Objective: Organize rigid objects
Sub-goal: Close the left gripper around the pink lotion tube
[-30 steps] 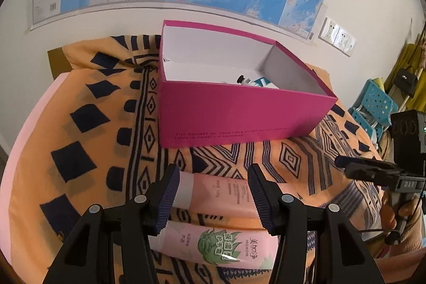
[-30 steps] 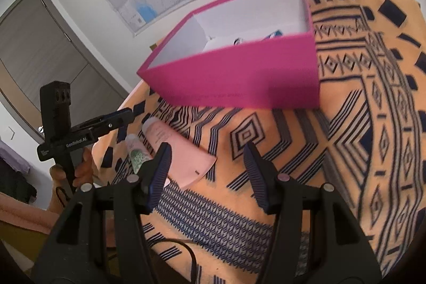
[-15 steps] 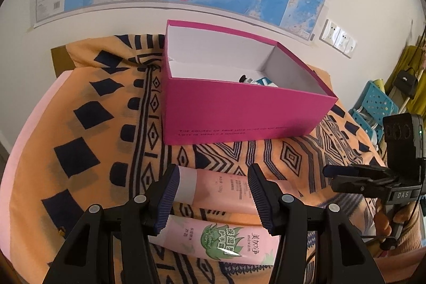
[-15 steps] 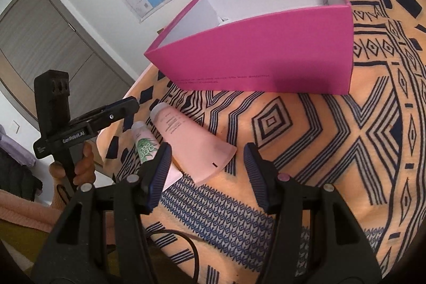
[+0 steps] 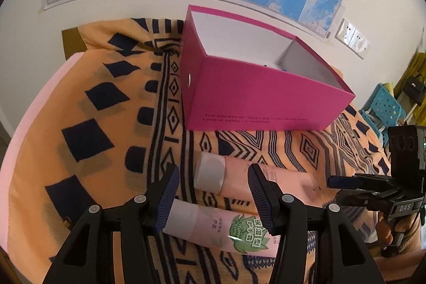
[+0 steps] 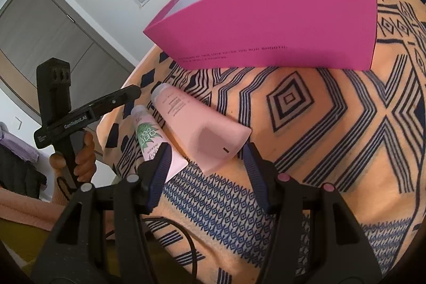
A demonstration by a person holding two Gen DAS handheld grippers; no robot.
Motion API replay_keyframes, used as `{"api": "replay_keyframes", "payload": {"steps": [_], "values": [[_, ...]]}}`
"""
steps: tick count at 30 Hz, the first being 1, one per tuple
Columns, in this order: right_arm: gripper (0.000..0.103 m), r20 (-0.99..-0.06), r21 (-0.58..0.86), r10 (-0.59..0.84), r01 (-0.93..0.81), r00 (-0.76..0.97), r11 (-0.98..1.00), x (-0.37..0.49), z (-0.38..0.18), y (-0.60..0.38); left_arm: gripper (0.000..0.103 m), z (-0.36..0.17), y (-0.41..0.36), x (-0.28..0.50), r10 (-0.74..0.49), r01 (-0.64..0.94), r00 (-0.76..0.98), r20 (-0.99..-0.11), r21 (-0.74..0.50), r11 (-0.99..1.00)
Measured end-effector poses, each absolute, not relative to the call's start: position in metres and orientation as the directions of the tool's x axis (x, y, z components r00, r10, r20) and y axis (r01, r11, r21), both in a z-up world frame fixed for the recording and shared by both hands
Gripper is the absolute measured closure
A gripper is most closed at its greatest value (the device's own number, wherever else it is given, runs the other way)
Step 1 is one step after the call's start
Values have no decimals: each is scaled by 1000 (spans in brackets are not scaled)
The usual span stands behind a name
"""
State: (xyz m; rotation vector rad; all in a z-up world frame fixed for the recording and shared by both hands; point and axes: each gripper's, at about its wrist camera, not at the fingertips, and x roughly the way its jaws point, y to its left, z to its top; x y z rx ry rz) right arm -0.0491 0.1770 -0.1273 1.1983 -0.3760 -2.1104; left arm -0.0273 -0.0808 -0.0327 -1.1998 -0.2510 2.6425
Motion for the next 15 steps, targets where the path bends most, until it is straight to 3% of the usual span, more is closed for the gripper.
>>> {"api": "replay_keyframes", "payload": {"steps": [15], "values": [[44, -652, 569, -683, 383, -329, -727, -51, -142, 171, 50, -48, -68, -36, 306, -165, -597, -742, -261, -951]]}}
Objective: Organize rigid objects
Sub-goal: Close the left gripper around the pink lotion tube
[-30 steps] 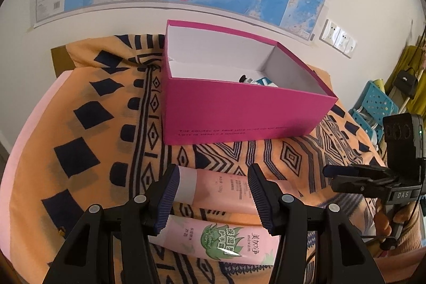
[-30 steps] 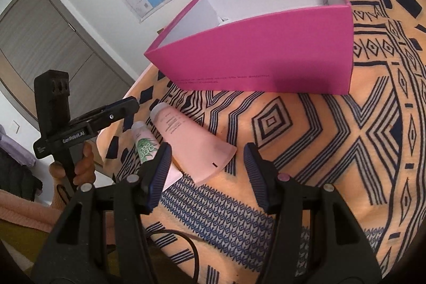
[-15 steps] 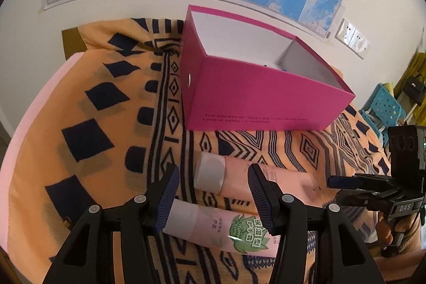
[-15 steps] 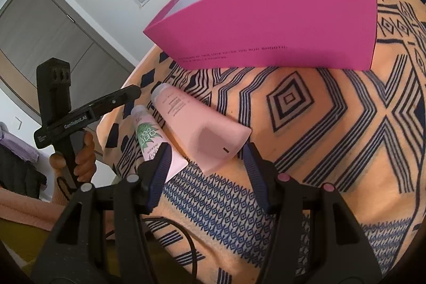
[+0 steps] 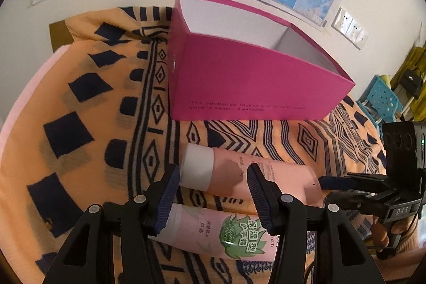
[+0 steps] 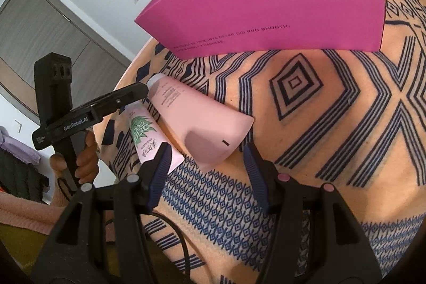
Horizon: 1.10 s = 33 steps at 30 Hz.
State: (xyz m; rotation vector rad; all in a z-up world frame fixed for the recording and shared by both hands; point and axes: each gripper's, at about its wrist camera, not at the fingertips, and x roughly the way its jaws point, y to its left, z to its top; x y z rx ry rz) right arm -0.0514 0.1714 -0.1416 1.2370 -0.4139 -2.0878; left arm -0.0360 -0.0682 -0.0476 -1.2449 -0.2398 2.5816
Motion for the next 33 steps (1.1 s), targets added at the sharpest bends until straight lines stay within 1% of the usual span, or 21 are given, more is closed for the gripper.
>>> {"api": "replay_keyframes", "payload": {"steps": [12, 20, 23, 33], "values": [[45, -649, 561, -665, 357, -370, -747, -58, -141, 172, 50, -48, -65, -32, 329, -196, -577, -747, -265, -944], [46, -655, 542, -647, 354, -391, -762, -63, -138, 172, 51, -50, -61, -37, 317, -196, -573, -756, -249, -949], [47, -662, 533, -639, 354, -391, -769, -63, -140, 171, 51, -50, -58, -35, 299, -200, -580, -757, -224, -954], [47, -668, 524, -625, 341, -403, -780, -61, -138, 172, 51, -45, -54, -31, 299, -203, -582, -756, -221, -954]]}}
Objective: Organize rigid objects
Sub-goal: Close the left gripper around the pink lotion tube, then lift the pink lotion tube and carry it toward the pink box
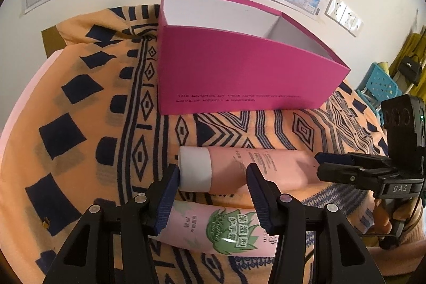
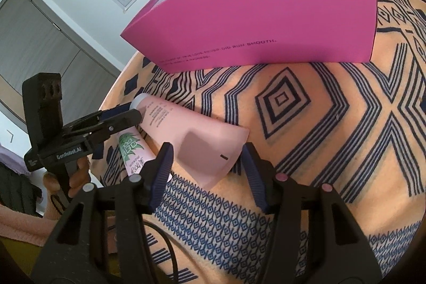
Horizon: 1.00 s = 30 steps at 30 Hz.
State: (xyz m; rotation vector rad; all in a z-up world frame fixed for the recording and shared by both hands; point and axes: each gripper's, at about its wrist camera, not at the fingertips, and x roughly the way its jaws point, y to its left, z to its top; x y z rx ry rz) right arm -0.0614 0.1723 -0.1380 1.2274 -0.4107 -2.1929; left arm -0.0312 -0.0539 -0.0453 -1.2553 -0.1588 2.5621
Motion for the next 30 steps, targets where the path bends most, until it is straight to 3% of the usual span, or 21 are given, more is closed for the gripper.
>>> {"api": "replay_keyframes", "payload": {"steps": [30], "values": [[47, -607, 431, -590, 403, -532, -807, -56, -86, 182, 51, 6, -41, -27, 323, -249, -675, -664, -207, -946]]}}
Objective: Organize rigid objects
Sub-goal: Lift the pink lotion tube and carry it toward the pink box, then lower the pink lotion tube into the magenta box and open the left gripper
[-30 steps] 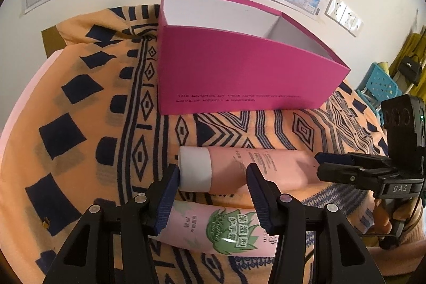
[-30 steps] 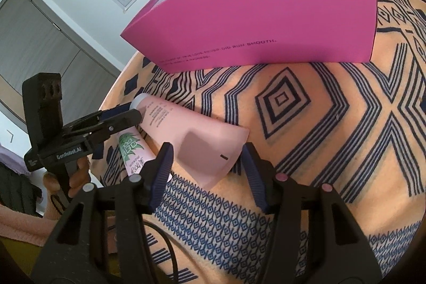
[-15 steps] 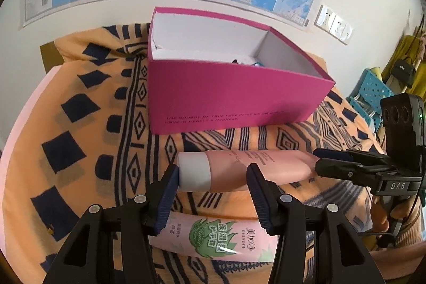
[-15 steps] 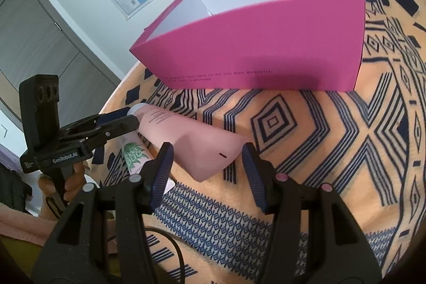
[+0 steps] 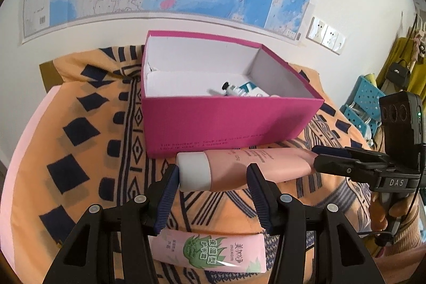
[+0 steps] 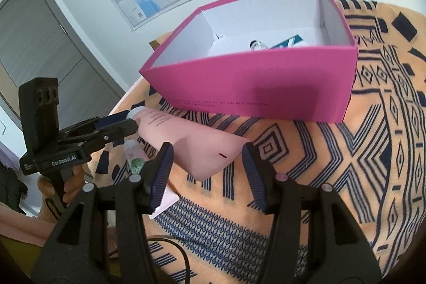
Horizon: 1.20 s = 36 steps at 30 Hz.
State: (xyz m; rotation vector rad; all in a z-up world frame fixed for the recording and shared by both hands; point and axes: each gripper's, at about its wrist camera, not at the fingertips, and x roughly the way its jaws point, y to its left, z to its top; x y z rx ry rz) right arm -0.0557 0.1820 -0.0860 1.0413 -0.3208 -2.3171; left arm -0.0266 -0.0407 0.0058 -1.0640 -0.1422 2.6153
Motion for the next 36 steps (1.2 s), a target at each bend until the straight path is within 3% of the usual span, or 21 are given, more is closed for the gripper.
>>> {"api": "replay_keyframes", "payload": {"steps": [36], "values": [[47, -547, 364, -571, 441, -612, -820, -78, -51, 187, 51, 35, -37, -45, 322, -274, -728, -605, -174, -946]]}}
